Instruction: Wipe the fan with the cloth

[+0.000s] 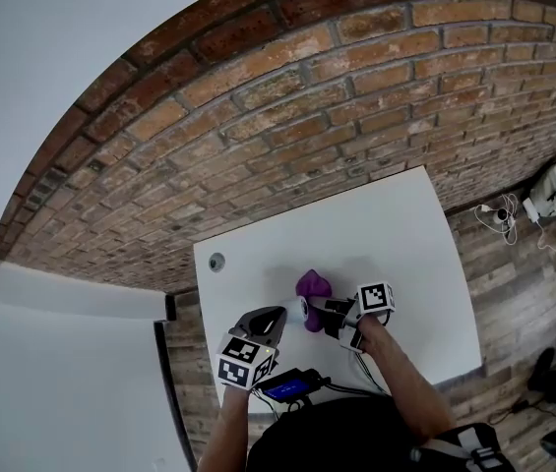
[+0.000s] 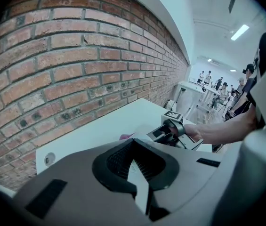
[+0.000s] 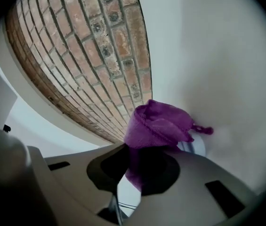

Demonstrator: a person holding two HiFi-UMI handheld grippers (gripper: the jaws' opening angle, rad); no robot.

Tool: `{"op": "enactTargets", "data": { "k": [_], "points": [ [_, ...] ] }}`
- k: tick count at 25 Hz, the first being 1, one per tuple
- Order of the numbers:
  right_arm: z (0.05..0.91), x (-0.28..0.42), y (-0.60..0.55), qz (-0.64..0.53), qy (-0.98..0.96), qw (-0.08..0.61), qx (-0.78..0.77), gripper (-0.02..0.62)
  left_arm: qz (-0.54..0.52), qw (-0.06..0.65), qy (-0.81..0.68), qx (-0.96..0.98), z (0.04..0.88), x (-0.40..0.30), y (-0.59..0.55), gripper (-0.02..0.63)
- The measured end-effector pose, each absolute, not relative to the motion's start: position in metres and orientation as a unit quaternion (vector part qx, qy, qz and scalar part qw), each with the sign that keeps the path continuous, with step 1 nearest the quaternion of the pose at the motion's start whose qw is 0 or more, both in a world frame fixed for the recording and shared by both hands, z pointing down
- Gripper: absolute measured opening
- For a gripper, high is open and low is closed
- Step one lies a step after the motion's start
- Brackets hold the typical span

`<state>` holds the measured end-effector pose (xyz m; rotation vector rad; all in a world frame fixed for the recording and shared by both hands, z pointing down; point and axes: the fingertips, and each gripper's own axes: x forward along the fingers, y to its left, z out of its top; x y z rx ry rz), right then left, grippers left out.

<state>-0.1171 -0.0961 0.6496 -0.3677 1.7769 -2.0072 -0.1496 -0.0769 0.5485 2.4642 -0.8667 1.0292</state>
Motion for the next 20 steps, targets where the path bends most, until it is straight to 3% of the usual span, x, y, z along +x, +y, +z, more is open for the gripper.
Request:
{"op": "enactTargets", "data": {
  "k": [2, 10, 12, 16, 20],
  "points": [
    [0.659, -0.119, -0.097, -0.718, 0.652, 0.187, -0.156, 0.048, 0.36, 0.167, -0.306, 0.865, 0.548, -0.15, -0.078, 0.006],
    [0.709, -0.083, -0.097, -0.581, 0.724, -0.104, -0.357, 0.048, 0.356, 0.171, -0.308, 0.866, 0.549, -0.149, -0.077, 0.006],
    [0.695, -0.063, -0.111, -0.563, 0.725, -0.077, -0.39, 0.048, 0.353, 0.171, -0.308, 0.867, 0.549, -0.149, -0.077, 0.006],
    [0.643, -0.076, -0.123, -0.607, 0.733, 0.064, -0.3, 0.048, 0.351, 0.17, -0.309, 0.868, 0.549, -0.15, -0.078, 0.006],
    [0.655, -0.118, -0.11, -0.641, 0.724, 0.037, -0.252, 0.048, 0.349, 0.171, -0.31, 0.868, 0.549, -0.15, -0.077, 0.006]
  ]
}}
